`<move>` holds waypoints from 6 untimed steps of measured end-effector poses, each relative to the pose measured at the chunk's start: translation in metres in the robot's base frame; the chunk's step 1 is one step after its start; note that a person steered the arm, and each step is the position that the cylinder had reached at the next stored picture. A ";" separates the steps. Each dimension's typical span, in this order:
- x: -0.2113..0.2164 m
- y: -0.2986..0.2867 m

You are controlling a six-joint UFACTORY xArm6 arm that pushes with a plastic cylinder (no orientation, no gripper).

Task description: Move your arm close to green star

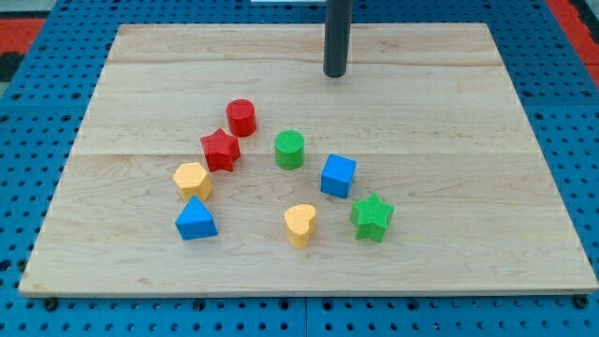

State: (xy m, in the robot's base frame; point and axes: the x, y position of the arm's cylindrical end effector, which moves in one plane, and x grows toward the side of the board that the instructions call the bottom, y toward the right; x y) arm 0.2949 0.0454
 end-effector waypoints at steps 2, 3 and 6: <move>-0.001 0.012; 0.060 0.053; 0.310 0.145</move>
